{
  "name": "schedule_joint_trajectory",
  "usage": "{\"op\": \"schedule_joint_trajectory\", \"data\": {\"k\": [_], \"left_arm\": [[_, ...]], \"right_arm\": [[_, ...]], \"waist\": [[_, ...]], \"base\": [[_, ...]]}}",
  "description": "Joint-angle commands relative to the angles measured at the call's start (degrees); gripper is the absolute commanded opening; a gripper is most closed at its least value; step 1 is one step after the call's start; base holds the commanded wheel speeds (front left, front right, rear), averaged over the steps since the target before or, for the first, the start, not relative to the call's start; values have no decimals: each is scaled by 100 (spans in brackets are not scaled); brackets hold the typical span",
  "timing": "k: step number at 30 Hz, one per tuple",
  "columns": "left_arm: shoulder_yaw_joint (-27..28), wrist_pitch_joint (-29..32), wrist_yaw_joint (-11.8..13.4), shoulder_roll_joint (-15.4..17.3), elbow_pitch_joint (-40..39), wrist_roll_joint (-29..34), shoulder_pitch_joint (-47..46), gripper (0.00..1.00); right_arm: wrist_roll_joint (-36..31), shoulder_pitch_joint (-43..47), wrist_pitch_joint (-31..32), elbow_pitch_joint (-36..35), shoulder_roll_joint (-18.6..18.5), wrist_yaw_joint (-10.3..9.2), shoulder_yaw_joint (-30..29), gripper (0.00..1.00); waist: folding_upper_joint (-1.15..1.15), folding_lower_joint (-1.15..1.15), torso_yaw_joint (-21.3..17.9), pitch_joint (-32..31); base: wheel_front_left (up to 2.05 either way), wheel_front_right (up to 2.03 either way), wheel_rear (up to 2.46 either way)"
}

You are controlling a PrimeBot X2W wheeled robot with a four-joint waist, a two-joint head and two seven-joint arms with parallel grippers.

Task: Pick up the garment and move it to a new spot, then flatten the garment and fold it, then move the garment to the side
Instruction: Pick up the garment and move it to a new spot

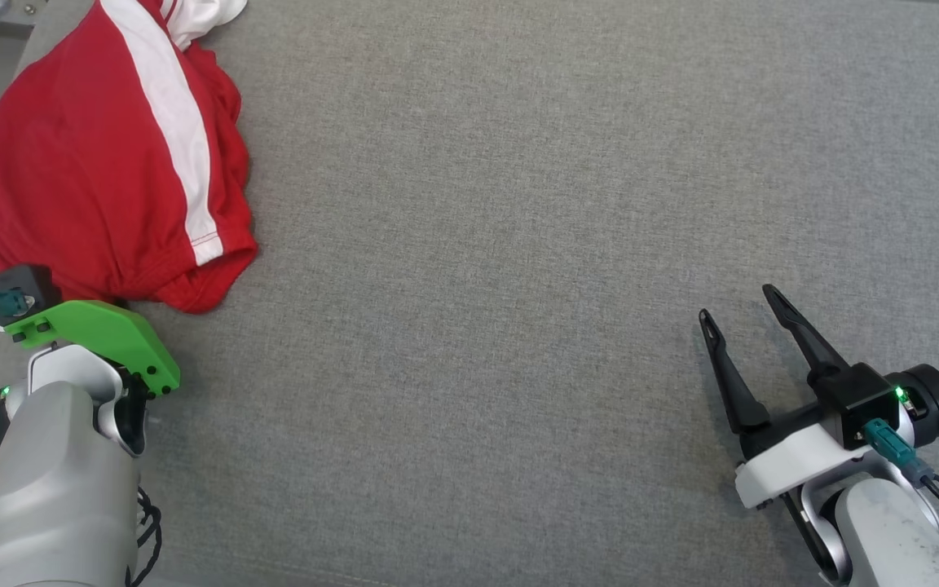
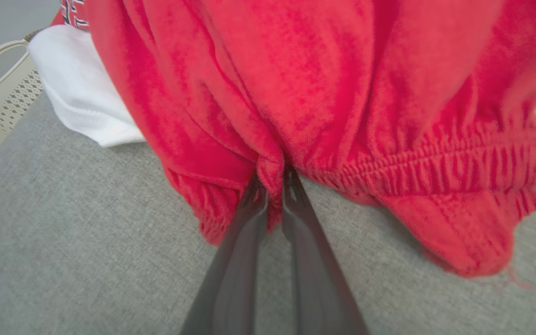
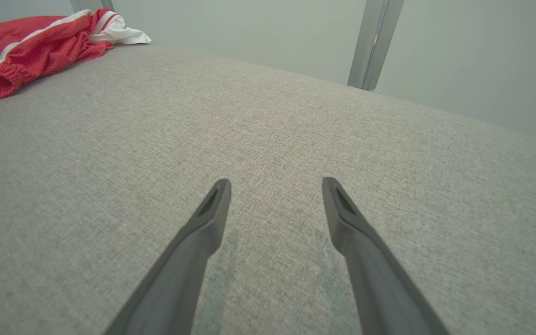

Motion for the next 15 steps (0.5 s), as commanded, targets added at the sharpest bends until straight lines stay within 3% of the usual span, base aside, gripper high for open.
{"op": "schedule_joint_trajectory", "data": {"k": [1,9,15], "left_arm": [[-16,-26,-35,16,72,-5,61,0],[101,-698,-445,188,-389,-284,374,0],[-125,-620,-564,284,-1574,-235,828,0]], "right_arm": [[5,4,-20,11,4,-8,-10,100],[38,141,-20,75,321,-8,-28,100],[63,344,-20,132,521,-8,-109,100]], "waist": [[0,0,33,-65],[0,0,-53,-428],[0,0,-95,-711]], "base": [[0,0,0],[0,0,0],[0,0,0]]}}
